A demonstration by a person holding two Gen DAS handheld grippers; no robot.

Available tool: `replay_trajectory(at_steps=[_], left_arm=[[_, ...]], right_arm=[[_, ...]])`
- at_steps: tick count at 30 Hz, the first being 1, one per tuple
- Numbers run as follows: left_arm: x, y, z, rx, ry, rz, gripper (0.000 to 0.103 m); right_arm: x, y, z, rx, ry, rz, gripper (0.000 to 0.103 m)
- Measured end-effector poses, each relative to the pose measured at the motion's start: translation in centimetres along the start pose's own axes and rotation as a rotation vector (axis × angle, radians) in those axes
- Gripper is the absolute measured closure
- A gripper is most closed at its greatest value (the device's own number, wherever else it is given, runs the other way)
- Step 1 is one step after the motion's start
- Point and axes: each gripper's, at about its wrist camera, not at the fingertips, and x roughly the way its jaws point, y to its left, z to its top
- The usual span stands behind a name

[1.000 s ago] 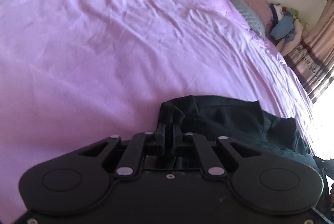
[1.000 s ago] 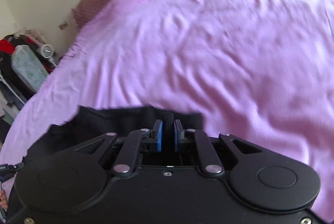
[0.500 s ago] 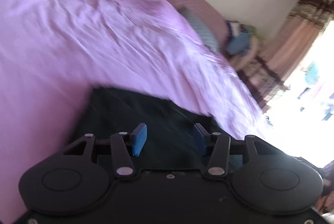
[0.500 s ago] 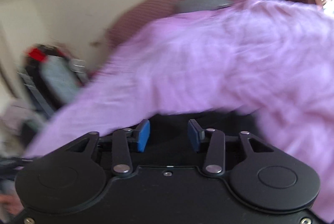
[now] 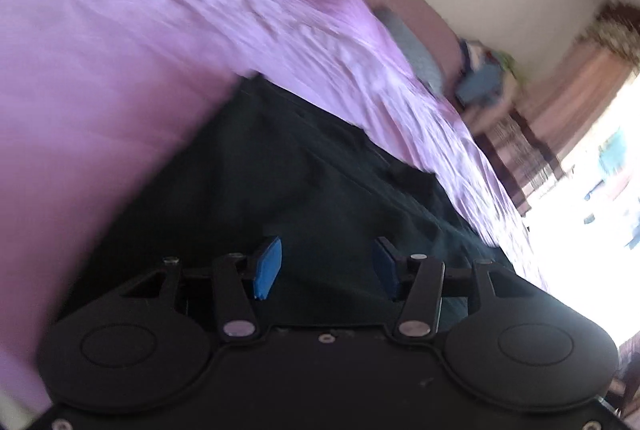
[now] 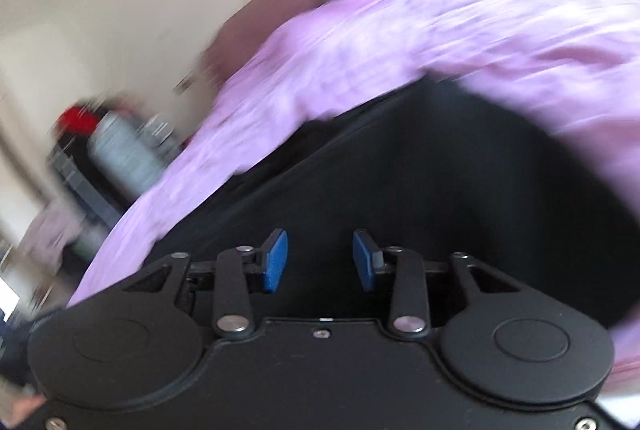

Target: Fold small clothes

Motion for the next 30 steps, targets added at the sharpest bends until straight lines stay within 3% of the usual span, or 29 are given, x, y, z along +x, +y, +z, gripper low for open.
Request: replay_trajectory(at_steps=[2, 4, 5, 6, 8, 12, 15, 18, 24, 30], left_arm=[[-1.1, 1.4, 0.6, 0.000, -0.028, 0.077, 0.049], [-2.4, 3.5, 0.9, -0.058, -0.051, 0.088, 0.049], [-2.7, 4.5, 0.9, -0.094, -0.044, 0.069, 0.049], [-2.9, 5.2, 0.8, -0.123, -0.039, 0.047, 0.049], [-3.2, 5.4, 0.5, -0.128, -0.041, 0.032, 0.049], [-3.9, 3.4, 0.8, -0.090, -0.072, 0.051, 0.050], [-5.0, 1.2, 1.0, -0.043, -0.088, 0.020, 0.050], [-4.8, -1.6, 1.1, 0.049, -0.059, 0.009, 0.049], [-2.6, -4.9, -0.4, 0.191, 0.040, 0.047, 0.048], [-0.8, -4.7, -1.7, 0.230, 0.100, 0.053, 0.047]], right_arm=[[-2.1, -2.7, 1.1, 0.042, -0.044, -0.080, 0.069], [-3.7, -5.0, 2.1, 0.062, -0.075, -0.172, 0.067], [-4.1, -6.1, 2.3, 0.080, -0.073, -0.213, 0.053], [-4.4, -7.2, 2.3, 0.093, -0.059, -0.247, 0.051], [-4.8, -8.9, 2.0, 0.136, -0.045, -0.192, 0.053], [-6.2, -7.6, 2.2, 0.105, -0.095, -0.232, 0.051], [-7.6, -4.0, 3.1, 0.032, -0.169, -0.218, 0.051], [-6.4, 1.4, 4.6, -0.086, -0.170, -0.124, 0.051], [1.2, 11.8, 5.9, -0.276, -0.049, 0.009, 0.051], [12.1, 16.5, 5.8, -0.276, 0.105, 0.078, 0.051]])
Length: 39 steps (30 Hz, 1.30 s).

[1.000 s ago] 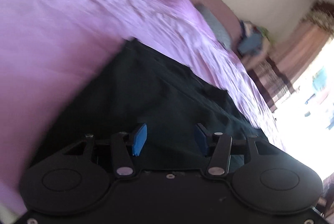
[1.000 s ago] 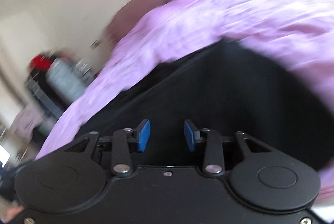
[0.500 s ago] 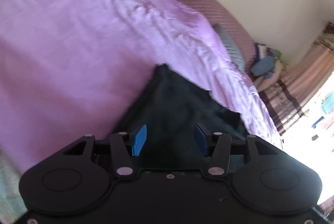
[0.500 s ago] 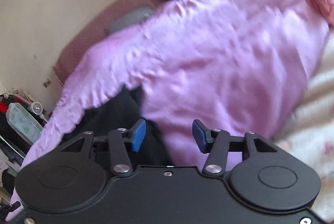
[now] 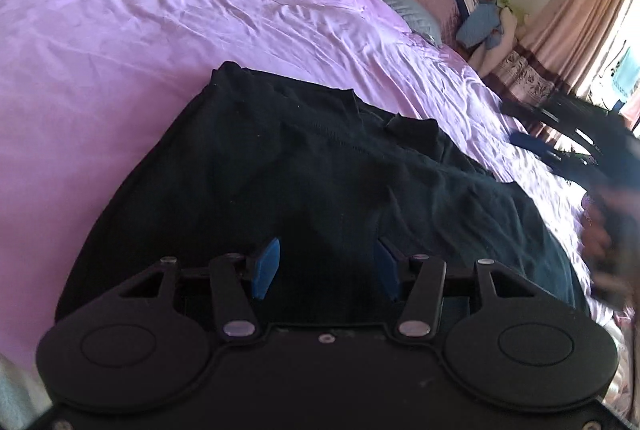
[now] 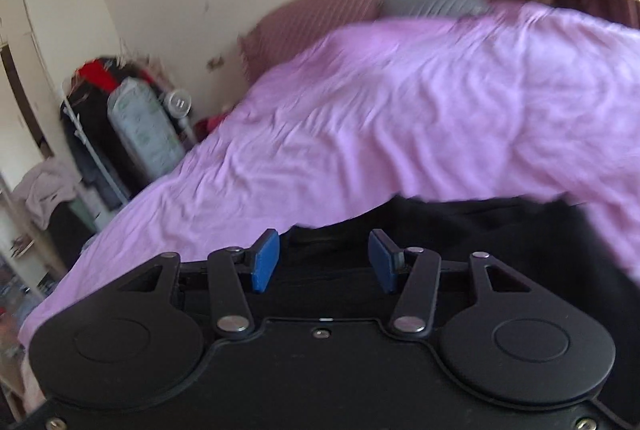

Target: Fold small clothes

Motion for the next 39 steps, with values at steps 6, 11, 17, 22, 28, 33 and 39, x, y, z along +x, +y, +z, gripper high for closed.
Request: replay_trajectory(at_steps=[6, 11, 17, 22, 28, 33, 39], left_arm=[[1.4, -0.2, -0.2, 0.055, 0.048, 0.012, 0.043], [2.1, -0.9, 0.0, 0.102, 0.069, 0.033, 0.039], [2.6, -0.8, 0.8, 0.061, 0.109, 0.034, 0.037], [2.8, -1.1, 1.0, 0.073, 0.116, 0.046, 0.036], [2.9, -1.6, 0.8, 0.083, 0.116, 0.064, 0.036], [2.9, -2.0, 0.4, 0.092, 0.107, 0.068, 0.035], [2.9, -2.1, 0.3, 0.093, 0.110, 0.064, 0.035]], right_arm=[[10.2, 0.4, 0.6, 0.091, 0.121, -0.070, 0.054], [15.4, -0.3, 0.3, 0.156, 0.199, -0.156, 0.054], [16.4, -0.2, -0.9, 0.152, 0.253, -0.185, 0.054], [13.0, 1.5, -2.2, 0.078, 0.219, -0.146, 0.054], [8.1, 2.3, -4.4, 0.058, 0.204, -0.116, 0.054], [3.7, 2.7, -6.9, 0.033, 0.207, -0.106, 0.054], [-0.8, 2.0, -10.1, 0.052, 0.225, -0.099, 0.055]])
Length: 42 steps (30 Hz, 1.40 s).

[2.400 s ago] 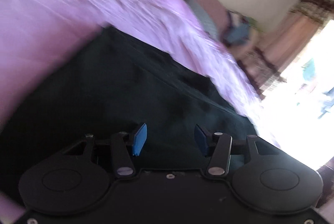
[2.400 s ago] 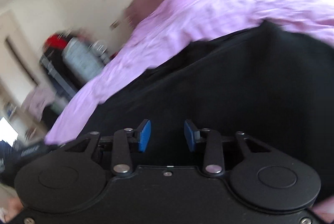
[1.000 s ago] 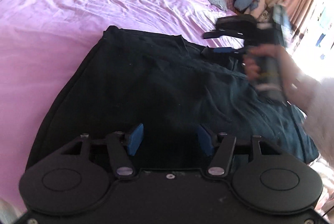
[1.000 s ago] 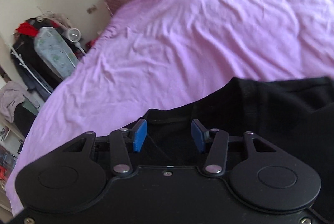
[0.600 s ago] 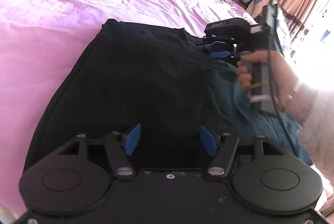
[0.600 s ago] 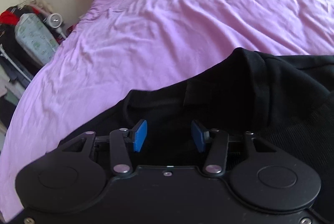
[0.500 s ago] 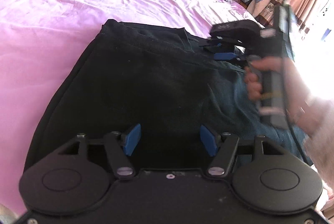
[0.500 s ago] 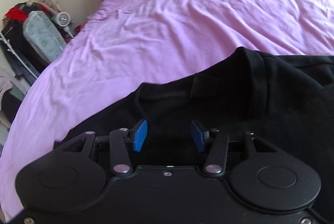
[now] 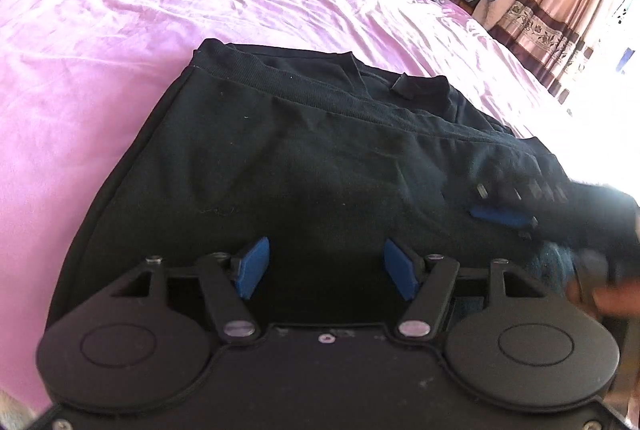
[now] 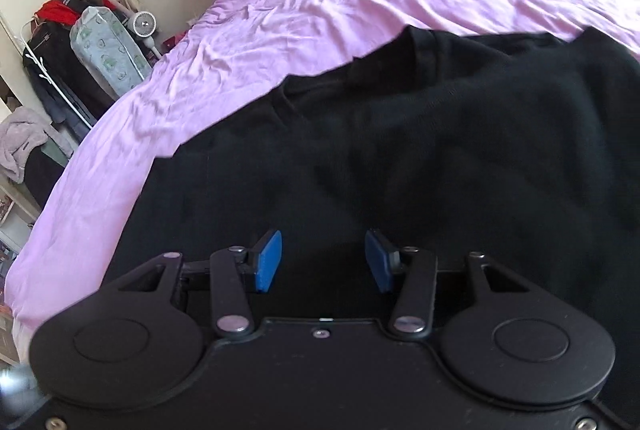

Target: Fold small clothes

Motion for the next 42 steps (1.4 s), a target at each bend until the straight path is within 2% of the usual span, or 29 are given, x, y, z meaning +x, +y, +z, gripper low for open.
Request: replay_trajectory(at_steps=[6, 11, 14, 18, 21, 23, 27, 32, 37, 39, 42], left_arm=[[0.0, -0.2, -0.3, 0.011, -0.004, 0.003, 0.035], [0.0, -0.3, -0.3, 0.014, -0.003, 0.003, 0.034], [0.1, -0.4, -0.4, 0.015, -0.005, 0.005, 0.034], [0.2, -0.6, -0.4, 0.035, -0.006, 0.000, 0.033], [-0.8, 0.2, 0.6, 0.010, 0.008, -0.052, 0.033], [-2.5, 1.8, 1.5, -0.042, -0.022, -0.061, 0.033], [-5.4, 5.9, 3.4, -0.068, -0.071, 0.046, 0.033], [-7.1, 10.7, 4.9, -0.117, -0.061, 0.099, 0.033], [-7.4, 13.3, 5.2, -0.154, -0.046, 0.104, 0.033], [-7.3, 13.9, 5.0, -0.176, -0.047, 0.096, 0.033], [-7.0, 14.5, 4.5, -0.214, -0.047, 0.083, 0.033]], right_arm=[[-3.6, 0.0, -3.2, -0.038, -0.036, 0.001, 0.055], [-5.5, -0.3, -5.5, -0.017, -0.007, 0.002, 0.054], [-5.6, -0.9, -7.1, 0.041, 0.047, 0.011, 0.053], [-5.4, -1.1, -8.4, 0.018, 0.044, -0.001, 0.053], [-5.4, -0.1, -8.0, -0.008, 0.059, -0.021, 0.050], [-6.1, 1.7, -7.5, -0.098, 0.042, -0.001, 0.050], [-6.6, 8.3, -8.1, -0.450, 0.011, 0.097, 0.050], [-5.3, 15.1, -11.0, -0.776, -0.013, 0.149, 0.051], [-3.0, 19.4, -15.4, -1.095, -0.030, 0.076, 0.055], [-2.2, 19.9, -16.5, -1.163, -0.030, 0.052, 0.056], [-1.4, 20.6, -17.9, -1.268, -0.080, 0.001, 0.056]])
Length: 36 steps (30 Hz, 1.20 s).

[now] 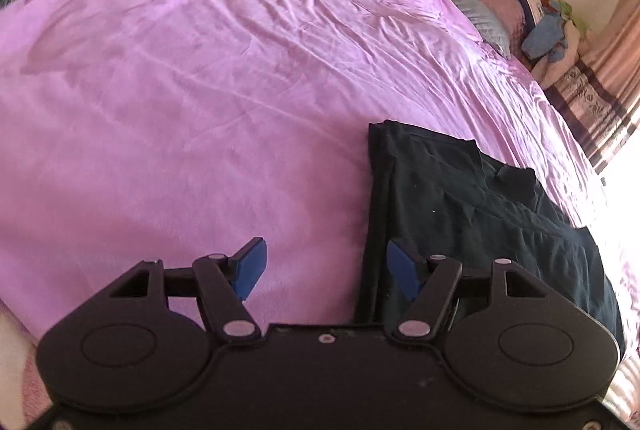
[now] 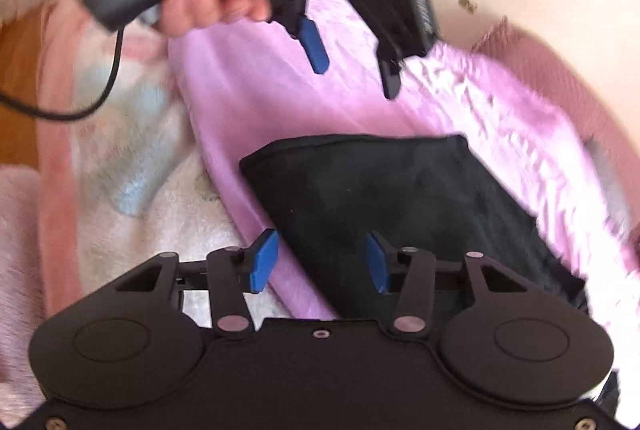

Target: Fold small clothes

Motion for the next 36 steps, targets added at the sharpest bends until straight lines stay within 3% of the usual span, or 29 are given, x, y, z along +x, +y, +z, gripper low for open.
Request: replay_trajectory(at_steps=[7, 14, 17, 22, 25, 28, 32, 36], left_arm=[[2.4, 0.0, 1.3, -0.034, 0.032, -0.082, 0.033], [7.4, 0.6, 5.9, -0.156, 0.055, -0.291, 0.033], [9.8, 0.2, 7.1, -0.166, 0.074, -0.292, 0.034], [14.9, 0.6, 8.0, -0.309, 0.186, -0.412, 0.034], [18.0, 0.8, 8.4, -0.349, 0.248, -0.411, 0.034], [20.1, 0.9, 9.1, -0.392, 0.266, -0.479, 0.033], [21.8, -0.4, 10.3, -0.323, 0.290, -0.504, 0.035], [22.7, -1.8, 11.1, -0.258, 0.307, -0.475, 0.041]], right_arm=[[2.2, 2.3, 1.4, -0.160, -0.045, -0.091, 0.056], [3.6, 3.4, 2.7, -0.188, -0.053, -0.143, 0.054], [3.1, 4.0, 2.6, -0.190, -0.066, -0.159, 0.054], [2.4, 3.4, 2.0, -0.160, -0.080, -0.142, 0.054], [2.6, 2.9, 1.9, -0.139, -0.081, -0.129, 0.054], [3.0, 2.2, 1.8, -0.112, -0.085, -0.116, 0.054], [3.3, 1.8, 1.8, -0.093, -0.098, -0.111, 0.054], [3.6, 1.5, 1.6, -0.103, -0.130, -0.128, 0.059]])
